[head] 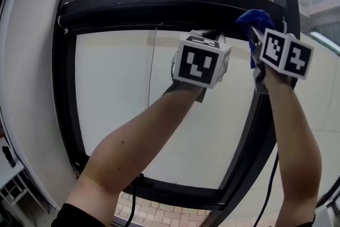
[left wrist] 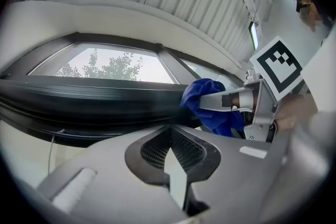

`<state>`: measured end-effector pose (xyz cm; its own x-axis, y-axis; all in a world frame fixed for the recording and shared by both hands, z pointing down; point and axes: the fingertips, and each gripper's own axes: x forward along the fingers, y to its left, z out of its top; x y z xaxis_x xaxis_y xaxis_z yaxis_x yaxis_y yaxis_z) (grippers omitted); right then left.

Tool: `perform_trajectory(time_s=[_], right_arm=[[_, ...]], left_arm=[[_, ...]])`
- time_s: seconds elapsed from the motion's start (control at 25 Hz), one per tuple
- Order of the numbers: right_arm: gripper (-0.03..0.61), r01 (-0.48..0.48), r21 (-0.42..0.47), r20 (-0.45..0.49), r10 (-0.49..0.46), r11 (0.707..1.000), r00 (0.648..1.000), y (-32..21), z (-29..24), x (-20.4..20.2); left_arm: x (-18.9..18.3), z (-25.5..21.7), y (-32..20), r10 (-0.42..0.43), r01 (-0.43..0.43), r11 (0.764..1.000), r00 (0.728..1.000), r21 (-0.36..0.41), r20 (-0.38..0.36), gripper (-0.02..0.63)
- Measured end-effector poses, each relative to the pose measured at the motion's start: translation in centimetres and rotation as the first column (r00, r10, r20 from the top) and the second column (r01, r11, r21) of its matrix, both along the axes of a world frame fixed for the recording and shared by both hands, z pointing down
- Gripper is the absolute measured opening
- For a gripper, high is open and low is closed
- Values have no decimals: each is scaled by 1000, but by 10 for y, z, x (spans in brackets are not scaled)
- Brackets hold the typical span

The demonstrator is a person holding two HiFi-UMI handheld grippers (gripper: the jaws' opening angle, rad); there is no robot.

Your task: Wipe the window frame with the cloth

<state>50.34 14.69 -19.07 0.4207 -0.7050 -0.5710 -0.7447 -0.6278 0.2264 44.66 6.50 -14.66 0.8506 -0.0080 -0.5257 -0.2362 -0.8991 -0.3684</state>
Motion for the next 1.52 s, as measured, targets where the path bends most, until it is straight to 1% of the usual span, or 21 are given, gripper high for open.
perform_trajectory(time_s=[0.16,0.28,0.4,0.48,0.6,0.72,0.8,1.12,1.28,1.32,1.52], right_arm=[[143,-21,4,6,21,1000,1000,20,2,17],[143,-33,5,8,32,999,999,32,3,26],[143,-45,7,7,45,999,999,45,2,30],[143,-55,10,5,55,998,998,53,1,33],[143,-71,10,7,71,997,997,64,2,38],[143,-85,20,10,84,996,996,77,5,47],[143,-89,27,10,89,996,996,84,7,52],[143,-127,27,16,127,991,992,92,7,63],[143,-138,17,8,138,990,990,93,9,66],[143,-139,14,4,139,990,990,93,9,65],[143,-148,7,-9,148,989,989,94,8,63]], left_arm=[[13,2,17,23,-23,1000,1000,-6,2,-9],[22,3,30,61,-61,998,998,-23,12,-9],[25,0,43,67,-67,998,998,-7,5,-11],[29,-1,49,83,-83,997,997,-12,5,-9],[37,2,58,108,-107,994,994,-23,20,-9],[49,9,62,106,-105,994,994,-30,37,-9],[55,12,69,122,-121,992,992,-27,41,-9],[69,8,78,160,-159,987,986,-29,42,-9],[76,12,81,213,-209,975,975,-78,57,-9],[78,13,81,216,-210,974,975,-83,60,-9],[83,15,83,193,-189,980,979,-60,64,-9]])
